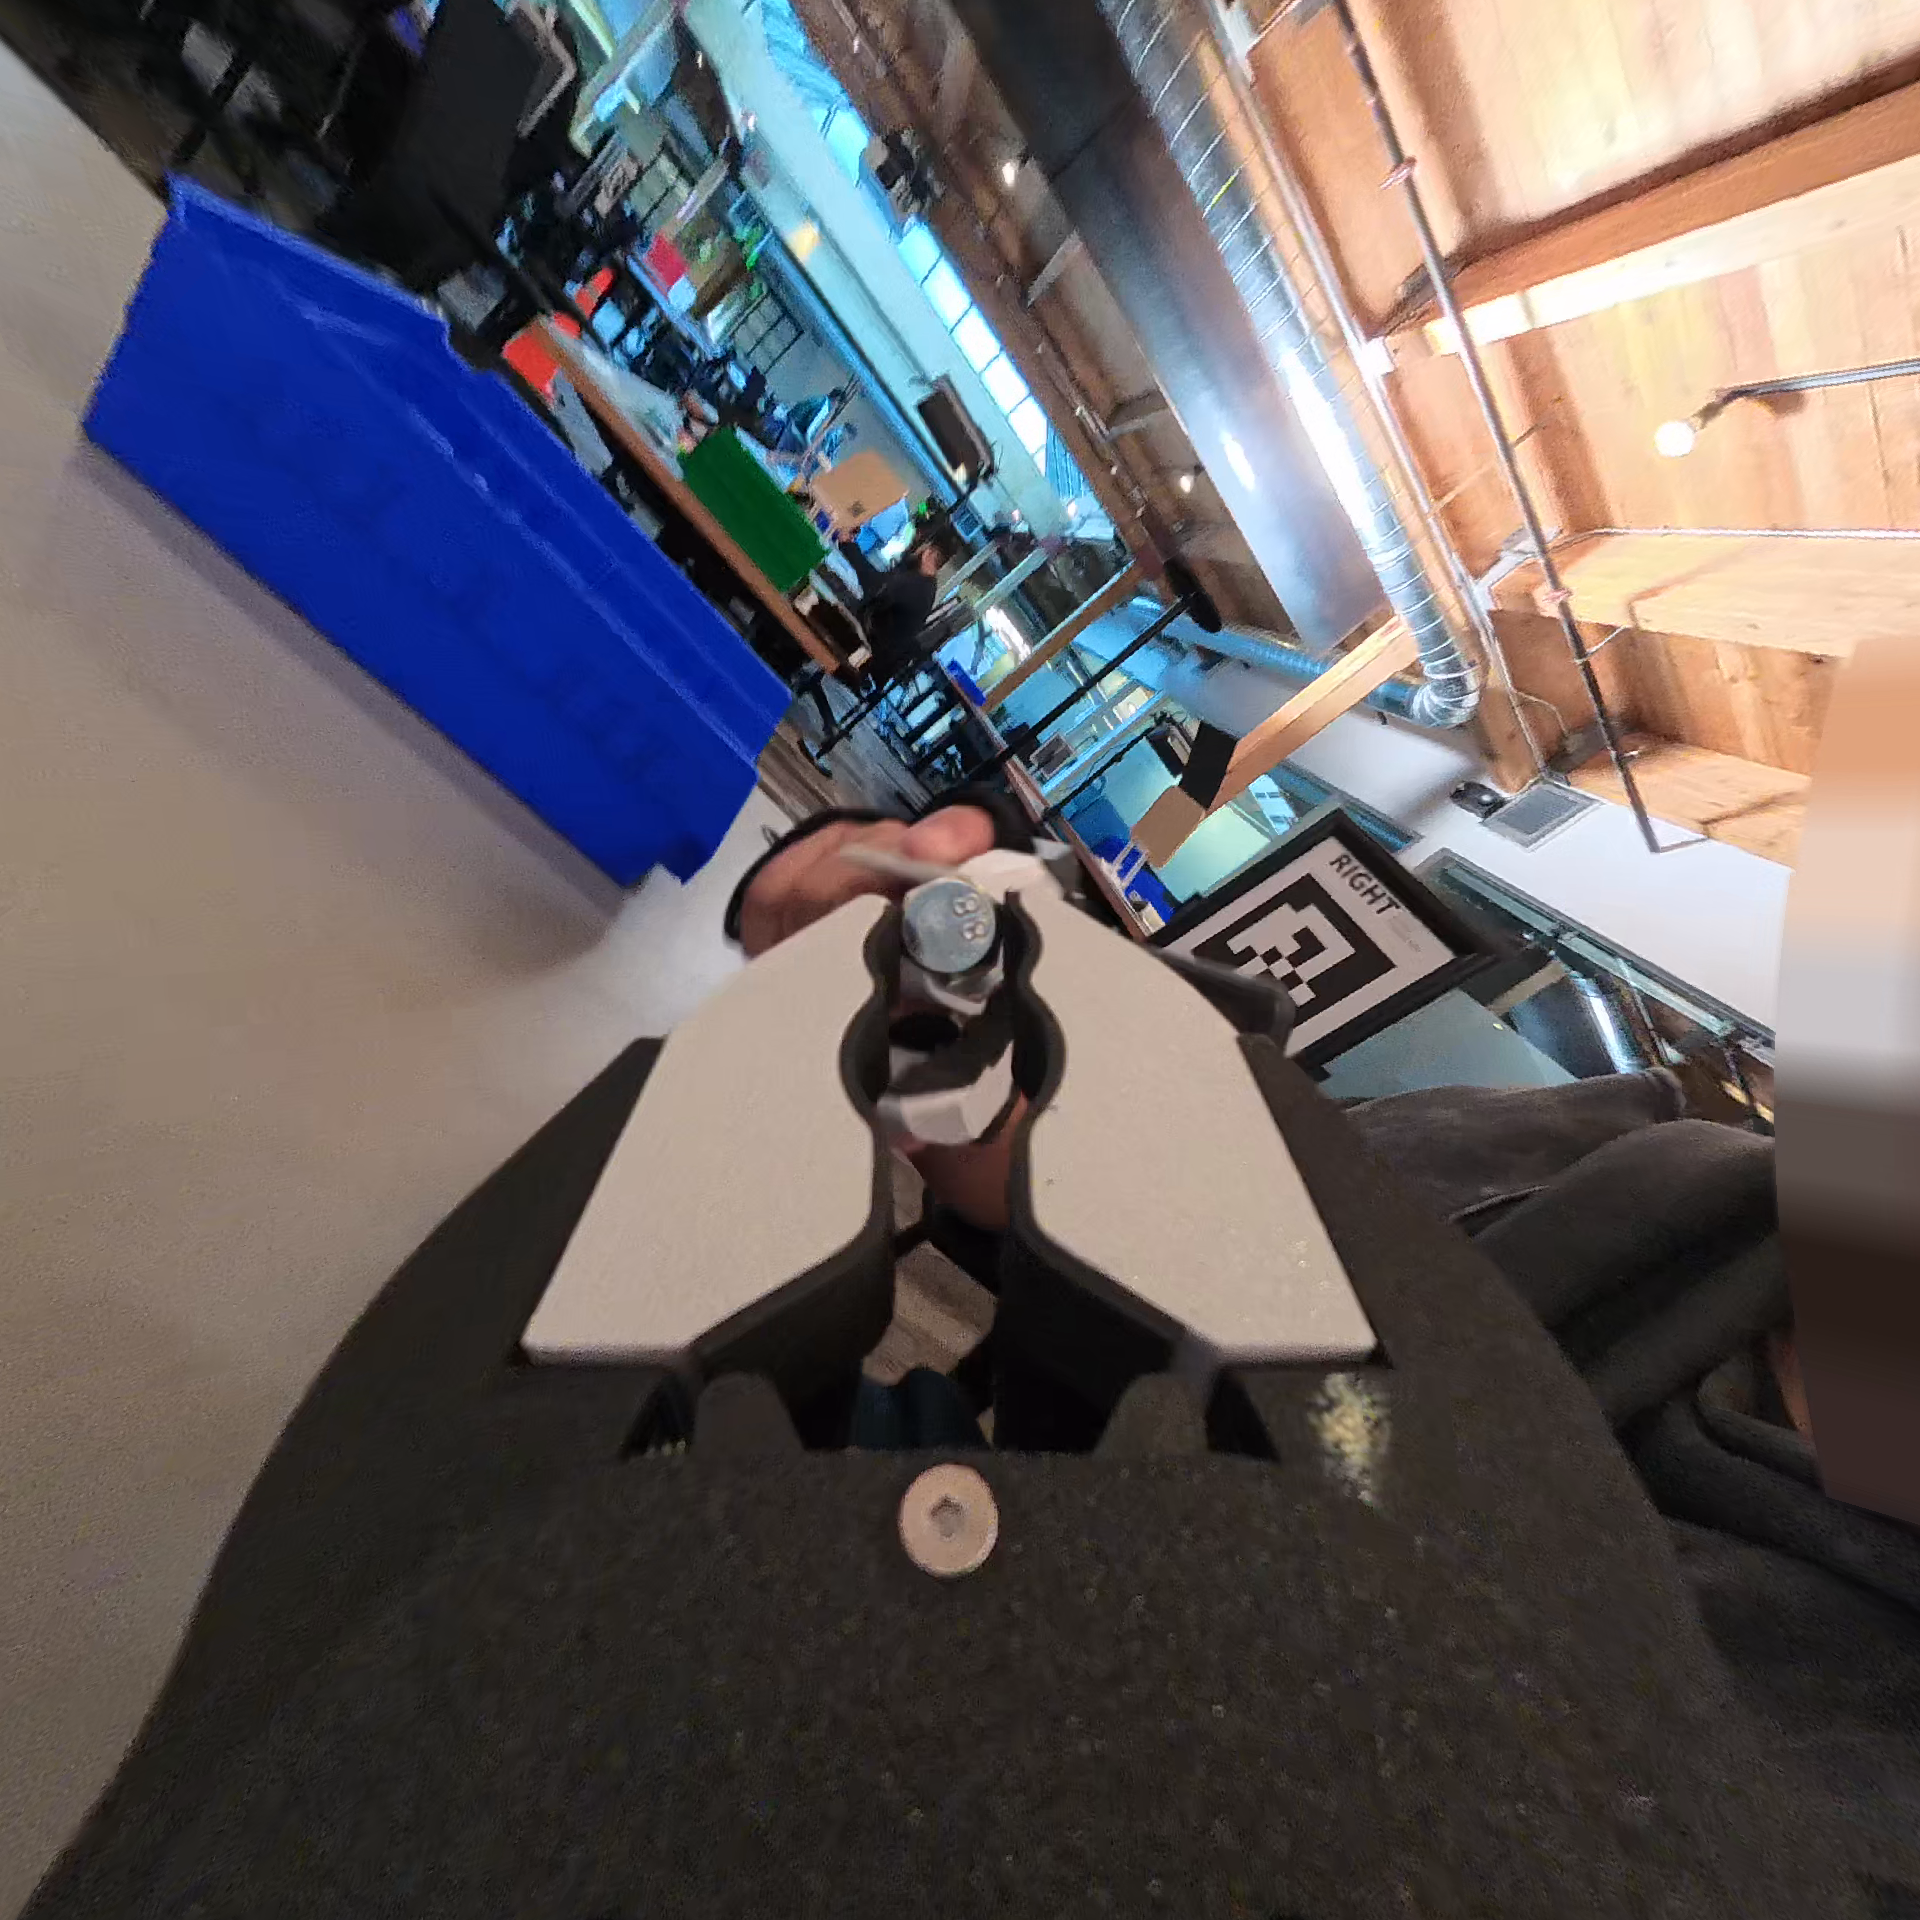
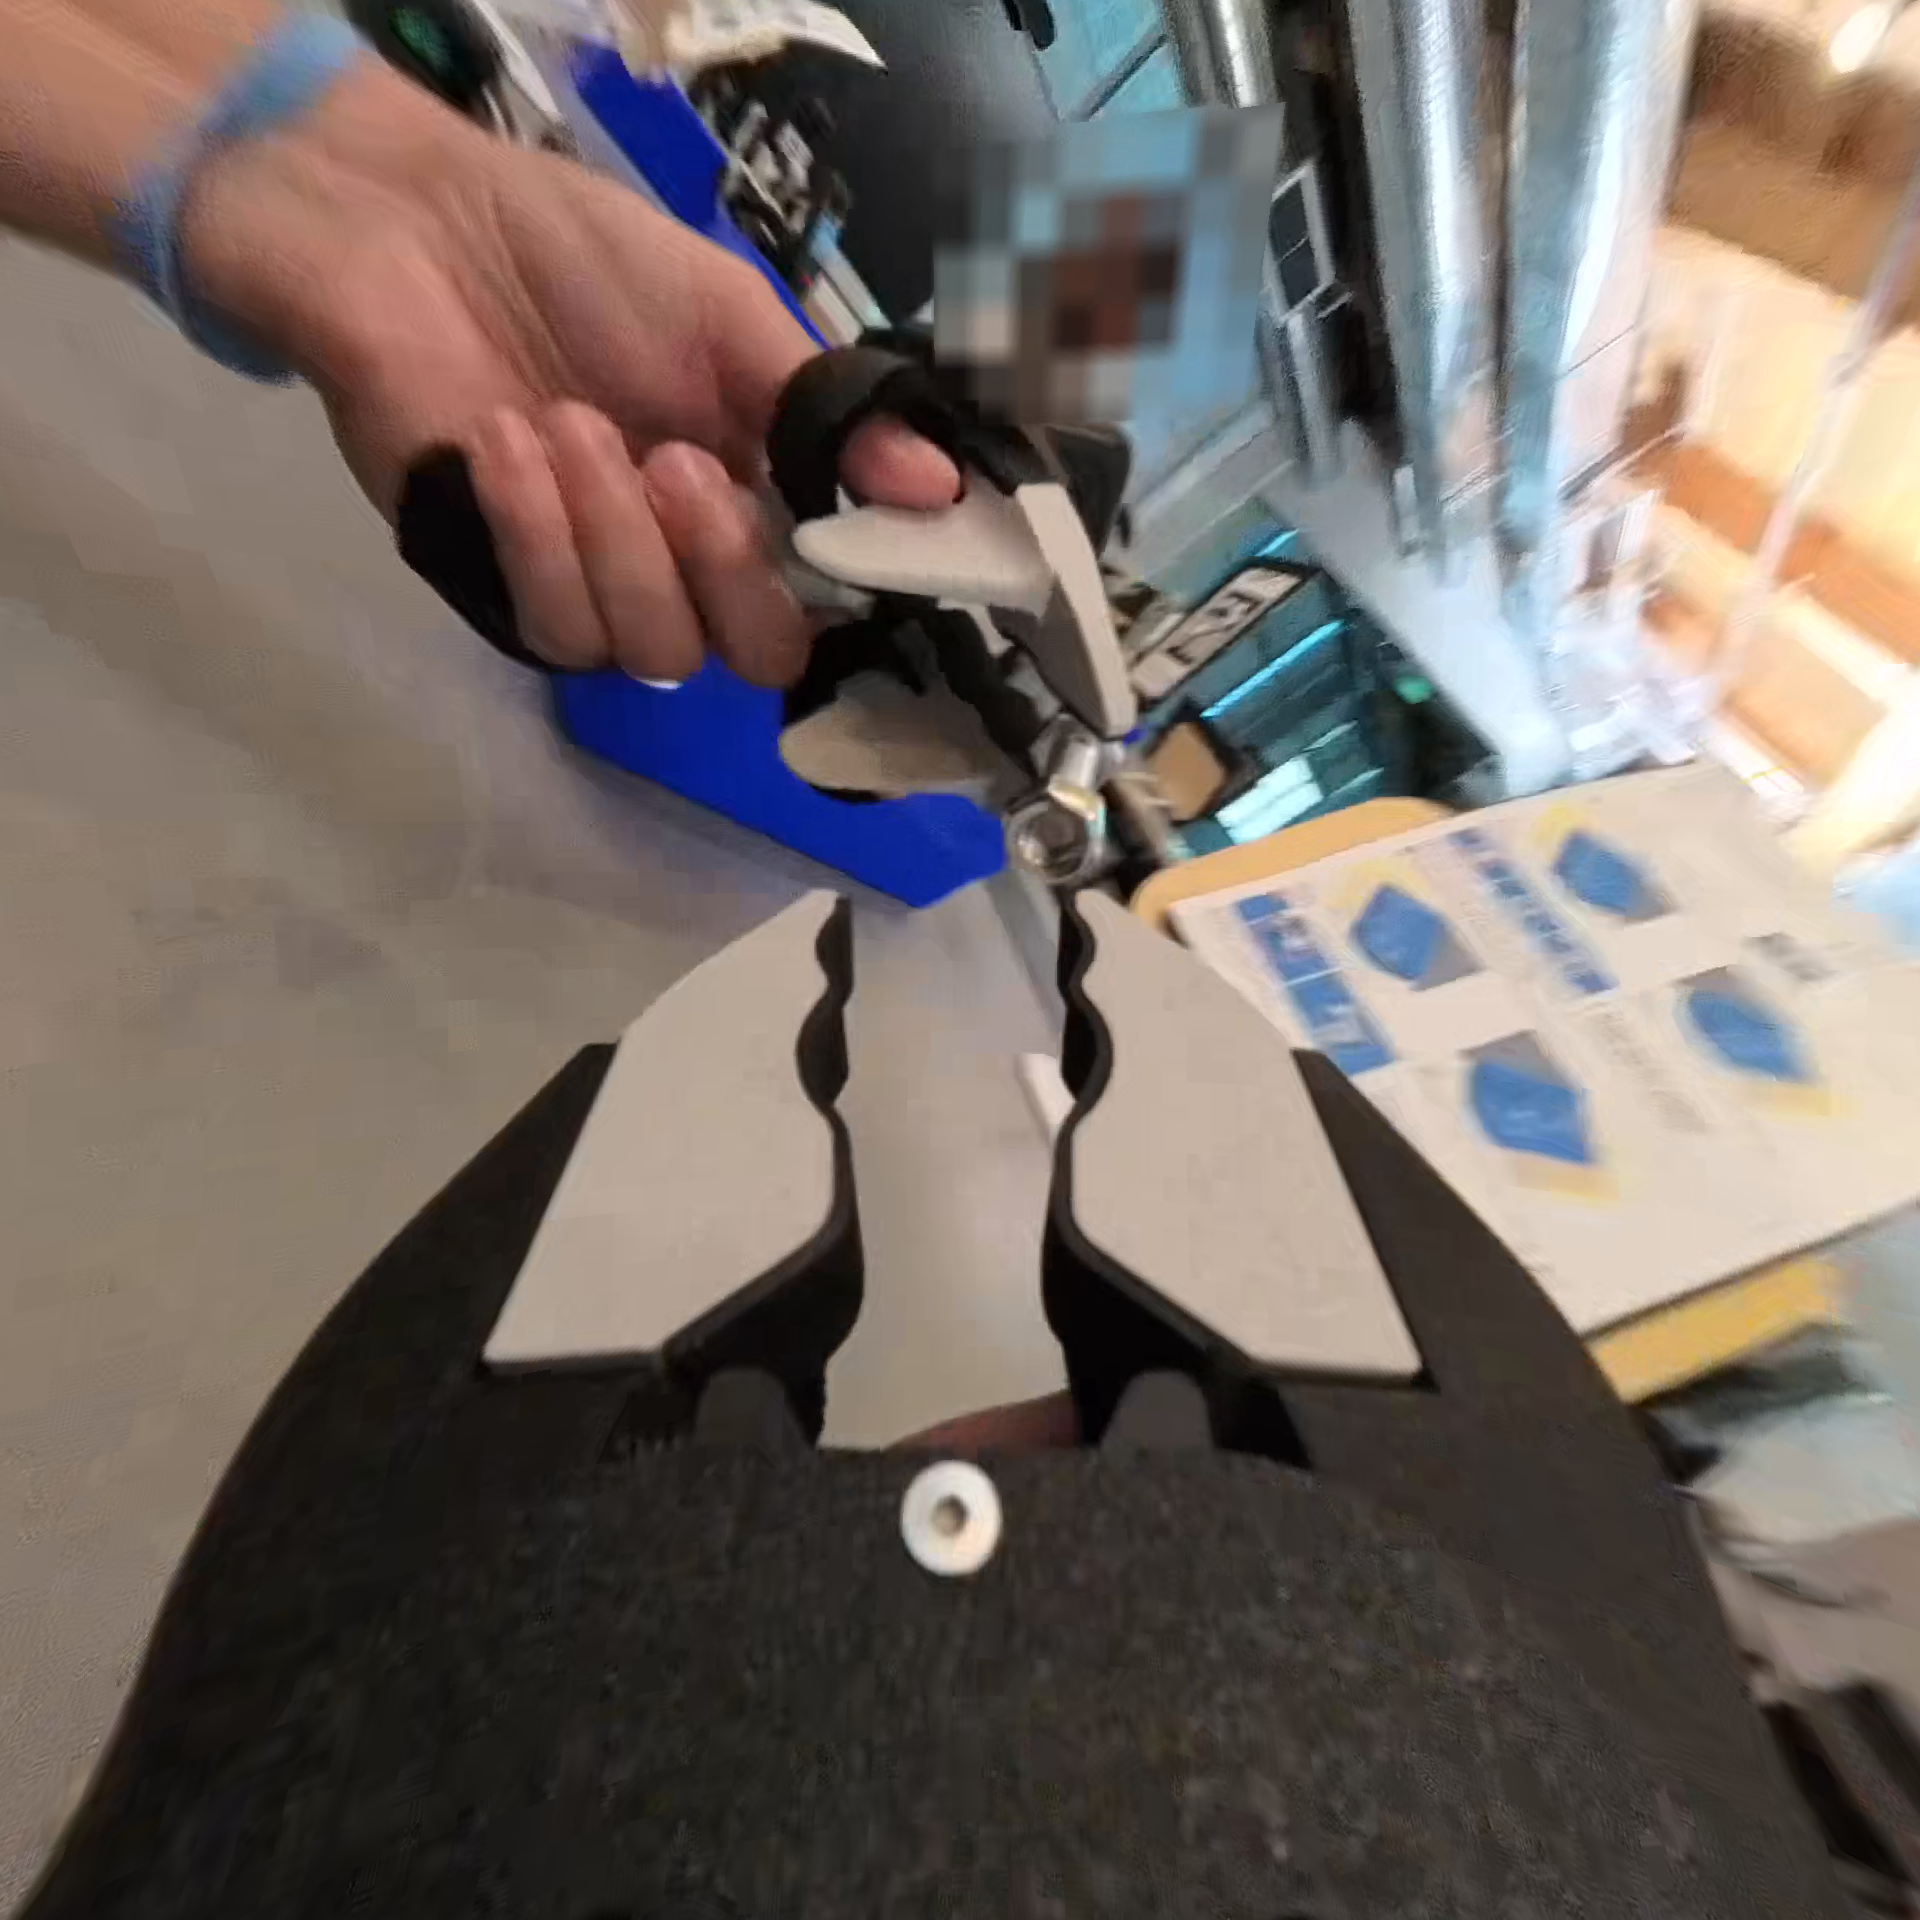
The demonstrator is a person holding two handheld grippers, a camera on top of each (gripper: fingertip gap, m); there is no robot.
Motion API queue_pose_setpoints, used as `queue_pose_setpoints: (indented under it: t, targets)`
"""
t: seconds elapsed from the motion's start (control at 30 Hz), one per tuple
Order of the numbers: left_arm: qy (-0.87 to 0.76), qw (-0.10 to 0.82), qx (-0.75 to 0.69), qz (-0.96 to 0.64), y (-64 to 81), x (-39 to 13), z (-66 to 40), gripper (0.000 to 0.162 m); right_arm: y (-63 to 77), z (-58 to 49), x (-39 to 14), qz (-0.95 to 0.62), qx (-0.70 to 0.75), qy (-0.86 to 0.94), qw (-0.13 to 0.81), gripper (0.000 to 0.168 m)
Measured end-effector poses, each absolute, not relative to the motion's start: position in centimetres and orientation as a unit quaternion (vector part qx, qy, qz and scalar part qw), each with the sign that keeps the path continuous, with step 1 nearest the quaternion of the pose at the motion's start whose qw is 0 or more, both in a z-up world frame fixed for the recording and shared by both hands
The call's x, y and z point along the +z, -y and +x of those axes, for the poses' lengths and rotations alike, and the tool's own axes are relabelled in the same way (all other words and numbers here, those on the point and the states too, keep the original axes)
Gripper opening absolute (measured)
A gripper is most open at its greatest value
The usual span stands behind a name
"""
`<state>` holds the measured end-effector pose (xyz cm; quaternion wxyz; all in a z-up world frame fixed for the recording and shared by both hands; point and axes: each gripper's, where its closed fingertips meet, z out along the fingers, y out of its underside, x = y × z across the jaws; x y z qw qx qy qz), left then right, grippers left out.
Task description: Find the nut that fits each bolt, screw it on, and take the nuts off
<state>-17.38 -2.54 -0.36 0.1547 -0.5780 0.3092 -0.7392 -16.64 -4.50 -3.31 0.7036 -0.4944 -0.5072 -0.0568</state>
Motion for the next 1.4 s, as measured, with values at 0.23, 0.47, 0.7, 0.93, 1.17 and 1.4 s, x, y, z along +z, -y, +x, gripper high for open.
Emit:
queue_pose_setpoints:
  t: [0.23,0.47,0.7,0.93,1.17,1.4]
  targets:
    - [-0.373,0.310,-0.666,-0.567,1.5,1.0,-18.4,0.018,3.8,-19.2,-2.3,-0.579,0.640,0.180,0.472,0.048]
    - [-0.431,0.370,-0.606,-0.557,1.9,0.3,-18.2,0.018,2.2,-17.4,-1.7,-0.463,0.826,-0.027,0.319,0.033]
    - [-0.446,0.378,-0.588,-0.559,2.1,-0.5,-17.8,0.018,2.6,-17.6,-1.6,-0.466,0.827,-0.007,0.314,0.018]
    - [-0.417,0.327,-0.619,-0.580,2.1,-0.4,-17.5,0.018,2.9,-17.7,-1.9,-0.590,0.488,0.220,0.604,0.018]
    - [-0.366,0.222,-0.668,-0.609,3.1,-0.7,-16.8,0.017,3.8,-16.2,-1.4,-0.454,-0.202,0.459,0.736,0.018]
    - [-0.322,0.138,-0.699,-0.624,3.6,-1.5,-16.6,0.017,4.8,-16.3,-2.0,-0.284,-0.446,0.507,0.681,0.018]
